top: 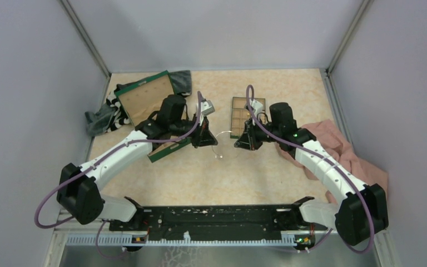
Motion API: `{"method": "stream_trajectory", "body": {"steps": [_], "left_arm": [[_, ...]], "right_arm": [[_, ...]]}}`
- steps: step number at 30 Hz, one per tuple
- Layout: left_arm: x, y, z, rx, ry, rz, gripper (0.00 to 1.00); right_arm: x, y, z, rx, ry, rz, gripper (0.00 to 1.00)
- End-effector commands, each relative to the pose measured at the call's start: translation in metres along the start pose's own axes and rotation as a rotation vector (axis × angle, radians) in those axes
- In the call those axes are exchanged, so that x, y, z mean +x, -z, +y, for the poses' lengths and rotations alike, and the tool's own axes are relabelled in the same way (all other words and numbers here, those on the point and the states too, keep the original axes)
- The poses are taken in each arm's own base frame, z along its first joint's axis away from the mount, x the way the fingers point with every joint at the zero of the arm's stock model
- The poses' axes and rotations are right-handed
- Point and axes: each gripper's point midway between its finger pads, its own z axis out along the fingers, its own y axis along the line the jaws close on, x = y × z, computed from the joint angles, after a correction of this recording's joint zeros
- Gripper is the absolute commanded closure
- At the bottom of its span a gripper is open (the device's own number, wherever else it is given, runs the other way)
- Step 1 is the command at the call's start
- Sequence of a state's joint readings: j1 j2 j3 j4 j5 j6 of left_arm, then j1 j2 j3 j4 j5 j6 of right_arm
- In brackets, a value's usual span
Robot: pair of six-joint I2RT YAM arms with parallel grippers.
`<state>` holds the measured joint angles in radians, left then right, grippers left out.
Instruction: Organize the mixed jewelry
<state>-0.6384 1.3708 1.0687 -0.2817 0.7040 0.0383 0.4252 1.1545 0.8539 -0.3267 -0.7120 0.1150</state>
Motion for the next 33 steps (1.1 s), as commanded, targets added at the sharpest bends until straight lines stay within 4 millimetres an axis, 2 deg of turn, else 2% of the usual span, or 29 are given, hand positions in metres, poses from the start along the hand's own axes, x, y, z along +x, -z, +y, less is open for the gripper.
{"method": "stream_trajectory", "body": {"steps": [1, 2, 3, 5, 7, 8, 9, 11, 14, 18, 22, 28, 33], "left_arm": [[-0.011, 0.007, 0.011, -0.077, -0.012, -0.046, 1.00], [-0.011, 0.010, 0.015, -0.096, -0.006, -0.053, 1.00], [-0.012, 0.013, 0.020, -0.124, -0.001, -0.070, 1.00], [-0.016, 0.023, 0.030, -0.177, 0.025, -0.118, 1.00], [-0.023, 0.039, 0.044, -0.253, 0.043, -0.176, 1.00], [-0.028, 0.052, 0.051, -0.294, 0.051, -0.215, 1.00], [-0.029, 0.060, 0.059, -0.332, 0.062, -0.235, 1.00], [-0.035, 0.081, 0.069, -0.407, 0.066, -0.279, 1.00], [-0.032, 0.107, 0.091, -0.501, 0.117, -0.298, 1.00], [-0.031, 0.144, 0.118, -0.578, 0.189, -0.345, 1.00], [-0.034, 0.178, 0.140, -0.648, 0.206, -0.393, 1.00], [-0.029, 0.215, 0.176, -0.722, 0.238, -0.425, 1.00], [-0.028, 0.230, 0.198, -0.741, 0.269, -0.440, 1.00]], "right_arm": [[-0.041, 0.013, 0.015, 0.011, 0.084, -0.100, 0.76], [-0.050, 0.016, 0.016, 0.026, 0.088, -0.125, 0.66], [-0.056, 0.018, 0.015, 0.045, 0.084, -0.146, 0.61], [-0.070, 0.024, 0.018, 0.066, 0.083, -0.187, 0.38], [-0.086, 0.031, 0.022, 0.086, 0.087, -0.228, 0.21], [-0.092, 0.035, 0.022, 0.099, 0.087, -0.247, 0.05], [-0.098, 0.038, 0.023, 0.112, 0.088, -0.267, 0.02], [-0.109, 0.045, 0.019, 0.160, 0.086, -0.314, 0.02], [-0.119, 0.054, 0.011, 0.234, 0.083, -0.391, 0.01], [-0.123, 0.057, 0.002, 0.279, 0.058, -0.434, 0.01], [-0.119, 0.051, -0.002, 0.278, 0.040, -0.422, 0.01], [-0.116, 0.045, -0.006, 0.273, 0.033, -0.414, 0.01], [-0.115, 0.041, -0.007, 0.266, 0.033, -0.403, 0.01]]}}
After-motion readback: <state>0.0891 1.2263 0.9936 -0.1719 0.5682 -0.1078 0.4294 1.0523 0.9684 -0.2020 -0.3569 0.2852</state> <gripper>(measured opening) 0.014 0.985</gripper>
